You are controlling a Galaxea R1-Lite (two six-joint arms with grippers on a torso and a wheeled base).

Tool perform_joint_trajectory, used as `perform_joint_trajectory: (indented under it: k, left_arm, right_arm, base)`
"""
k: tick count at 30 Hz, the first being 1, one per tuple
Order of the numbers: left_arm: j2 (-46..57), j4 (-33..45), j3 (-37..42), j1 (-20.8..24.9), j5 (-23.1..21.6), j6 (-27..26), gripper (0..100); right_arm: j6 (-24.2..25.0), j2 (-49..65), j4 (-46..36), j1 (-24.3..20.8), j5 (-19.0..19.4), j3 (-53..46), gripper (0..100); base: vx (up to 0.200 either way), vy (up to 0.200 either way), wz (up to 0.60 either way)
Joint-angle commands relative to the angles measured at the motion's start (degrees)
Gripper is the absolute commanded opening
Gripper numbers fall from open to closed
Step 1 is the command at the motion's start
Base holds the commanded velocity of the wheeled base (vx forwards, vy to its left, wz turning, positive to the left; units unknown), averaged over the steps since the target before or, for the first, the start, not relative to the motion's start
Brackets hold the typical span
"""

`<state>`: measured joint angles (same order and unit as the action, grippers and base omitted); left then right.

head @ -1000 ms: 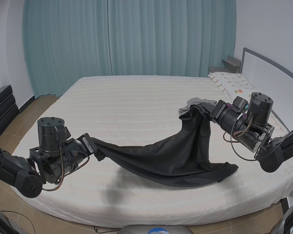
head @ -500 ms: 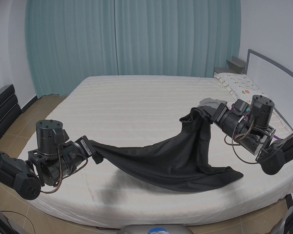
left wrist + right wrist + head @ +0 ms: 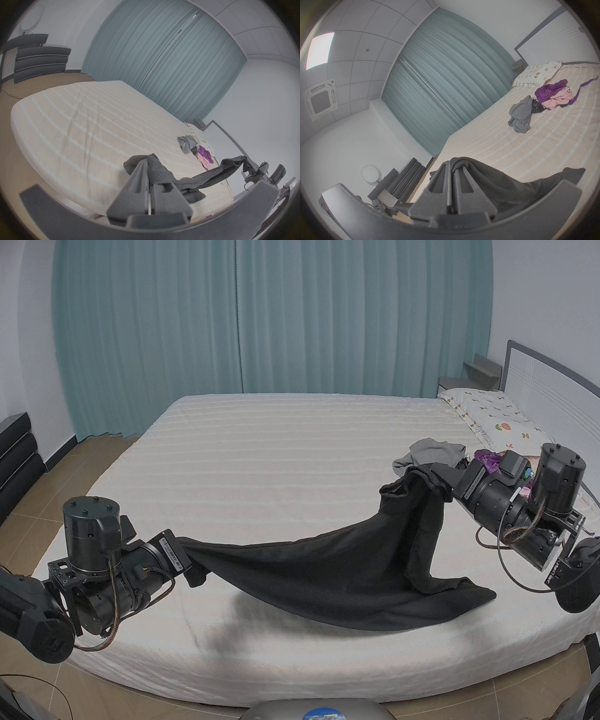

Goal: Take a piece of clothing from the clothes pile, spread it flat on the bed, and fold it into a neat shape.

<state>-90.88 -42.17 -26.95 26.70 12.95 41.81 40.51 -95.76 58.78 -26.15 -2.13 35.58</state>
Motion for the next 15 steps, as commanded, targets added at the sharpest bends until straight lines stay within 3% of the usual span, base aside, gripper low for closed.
perform_joint_trajectory:
  k: [1,7,11,15]
  left_arm:
    - [5.63,0.07,1.99,1.69,0.15,-0.07,0]
    - [13.1,0.95,1.47,2.57,0.68,-0.68,0]
    - [17.49,7.89,-3.28,2.48,0.76,-1.03,0]
    - [18.72,15.36,-11.54,1.6,0.68,-1.03,0]
  right_arm:
    - [0.01,8.75,-0.42,-1.01,-0.06,-3.24,0]
    - [-0.34,19.91,-2.8,-1.01,-0.06,-2.89,0]
    - [-0.43,26.06,-9.74,-0.13,-0.06,3.53,0]
    - [-1.49,25.27,-12.73,5.23,0.02,11.26,0]
  base:
    - [-0.2,0.0,0.0]
    - [0.0,0.0,0.0]
    - [0.0,0.0,0.0]
    - [0.0,0.0,0.0]
